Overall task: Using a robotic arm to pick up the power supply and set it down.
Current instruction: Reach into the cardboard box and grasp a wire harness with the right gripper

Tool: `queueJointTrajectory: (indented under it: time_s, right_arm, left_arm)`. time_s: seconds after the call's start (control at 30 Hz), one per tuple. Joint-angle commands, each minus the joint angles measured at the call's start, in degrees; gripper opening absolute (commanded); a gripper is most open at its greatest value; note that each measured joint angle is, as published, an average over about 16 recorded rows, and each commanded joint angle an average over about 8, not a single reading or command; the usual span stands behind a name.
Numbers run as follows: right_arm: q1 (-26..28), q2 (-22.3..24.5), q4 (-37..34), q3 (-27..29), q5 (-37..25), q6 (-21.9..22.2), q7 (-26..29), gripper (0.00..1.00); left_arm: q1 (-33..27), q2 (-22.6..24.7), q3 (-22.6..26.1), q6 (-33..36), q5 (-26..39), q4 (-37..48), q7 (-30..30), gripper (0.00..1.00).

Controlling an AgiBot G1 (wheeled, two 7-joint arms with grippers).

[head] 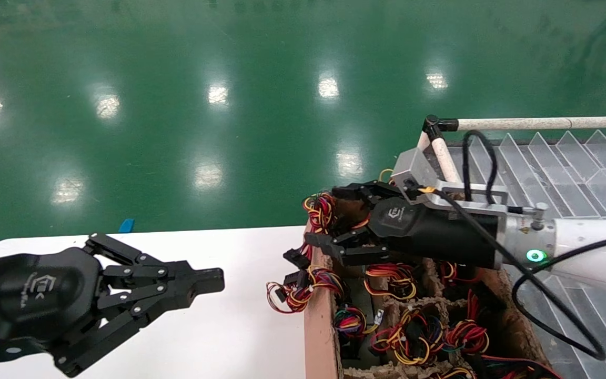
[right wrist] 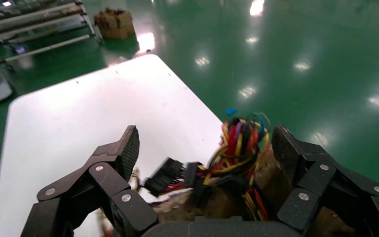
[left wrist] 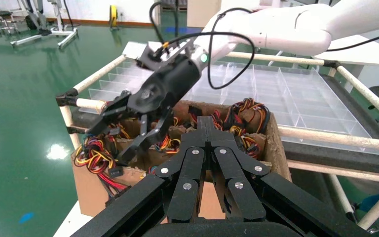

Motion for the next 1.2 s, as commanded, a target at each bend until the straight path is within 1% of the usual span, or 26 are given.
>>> queueJointTrajectory:
  time_s: [0.03, 0.33, 0.6, 0.9, 1.2]
  right_arm:
    - [0.80, -1.35, -2.44, -0.47, -0.73, 0.10, -1.21, 0.00]
    - [3.06, -2.83, -8.98, -1.12, -1.46, -2.51, -5.06, 0.00]
    - [4.27, -3.92, -12.88, -1.51, -2.21, -3.01, -7.77, 0.00]
    - [5.52, -4.27, -15.31, -1.77, -3.00, -3.11, -10.15, 0.00]
    - [6.17, -3.56, -16.38, -1.28, -2.27, -4.43, -11.14, 0.00]
  left_arm:
    - [0.00, 0.00, 0.00, 0.00, 0.00, 0.00, 0.00, 0.00]
    - [0.00, 0.00, 0.00, 0.00, 0.00, 0.00, 0.00, 0.00]
    - [0.00, 0.00, 0.00, 0.00, 0.00, 0.00, 0.00, 0.00]
    - [0.00, 0.00, 0.00, 0.00, 0.00, 0.00, 0.00, 0.00]
    - [0.00, 0.00, 0.00, 0.00, 0.00, 0.00, 0.00, 0.00]
